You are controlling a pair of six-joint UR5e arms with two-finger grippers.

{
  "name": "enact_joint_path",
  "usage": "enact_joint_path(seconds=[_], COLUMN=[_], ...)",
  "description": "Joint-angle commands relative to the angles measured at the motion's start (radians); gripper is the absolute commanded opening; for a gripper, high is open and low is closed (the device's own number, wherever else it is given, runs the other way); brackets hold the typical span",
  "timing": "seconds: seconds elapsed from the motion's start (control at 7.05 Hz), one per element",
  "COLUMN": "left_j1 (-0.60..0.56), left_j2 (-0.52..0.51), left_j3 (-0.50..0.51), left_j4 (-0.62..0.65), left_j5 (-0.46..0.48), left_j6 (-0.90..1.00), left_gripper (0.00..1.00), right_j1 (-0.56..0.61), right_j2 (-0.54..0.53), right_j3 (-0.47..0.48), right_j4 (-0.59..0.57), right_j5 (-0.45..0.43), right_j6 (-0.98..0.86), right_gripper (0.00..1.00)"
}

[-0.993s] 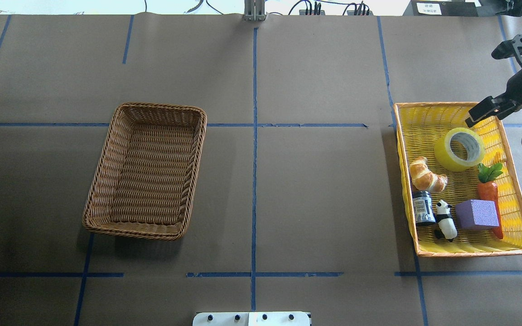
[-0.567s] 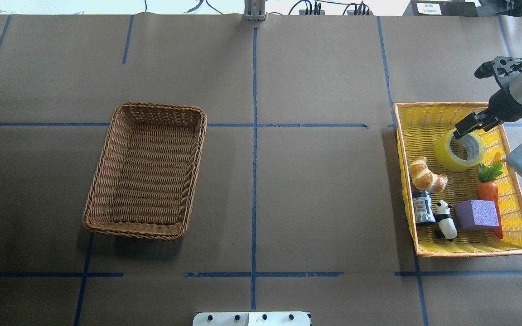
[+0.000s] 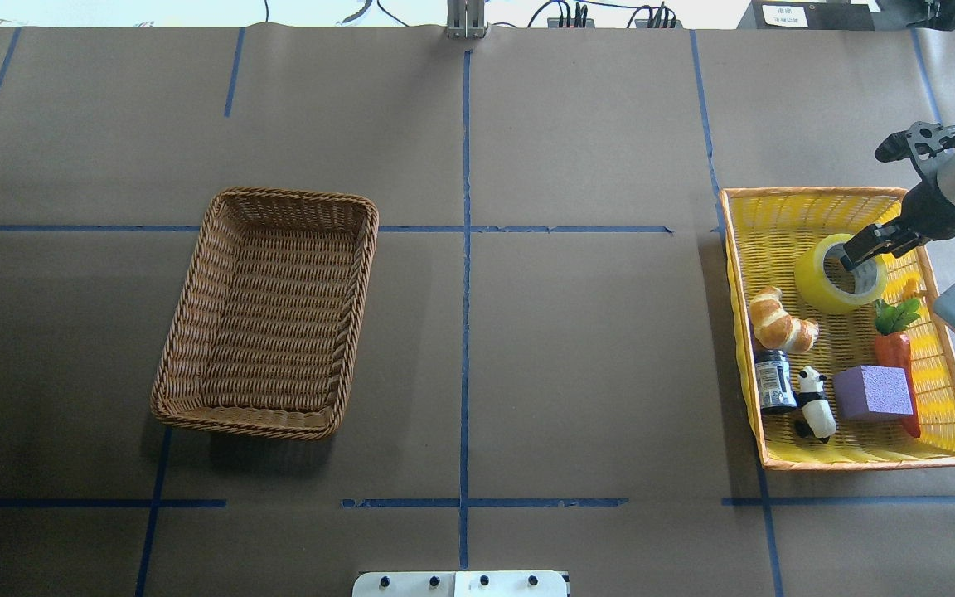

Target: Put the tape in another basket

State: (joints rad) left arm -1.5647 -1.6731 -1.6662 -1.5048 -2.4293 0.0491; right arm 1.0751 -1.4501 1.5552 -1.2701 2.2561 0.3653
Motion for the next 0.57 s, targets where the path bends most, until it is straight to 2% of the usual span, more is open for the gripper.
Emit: enact_joint_path(seconds=[0.0, 0.14, 0.28, 0.43], left_j1=[0.0, 0.0, 0.0, 0.0], left_j2=[0.003, 0.003, 0.006, 0.004], left_j3=[-0.009, -0.009, -0.007, -0.007], left_j4=[0.002, 0.002, 0.002, 0.002], left_j5=[-0.001, -0.013, -0.043, -0.042], left_j6=[0.0, 0.0, 0.0, 0.0], left_gripper=[1.0, 1.0, 1.0, 1.0], right_j1=[-0.018, -0.018, -0.018, -0.018], right_j2=[-0.003, -0.003, -0.003, -0.003], right_j3=[-0.012, -0.018, -0.021, -0.023], right_j4=[-0.002, -0.002, -0.002, 0.0], right_j5=[-0.047, -0.046, -0.047, -0.046], right_j6=[0.001, 0.001, -0.002, -0.003], right_gripper=[0.52, 0.22, 0.03, 0.0])
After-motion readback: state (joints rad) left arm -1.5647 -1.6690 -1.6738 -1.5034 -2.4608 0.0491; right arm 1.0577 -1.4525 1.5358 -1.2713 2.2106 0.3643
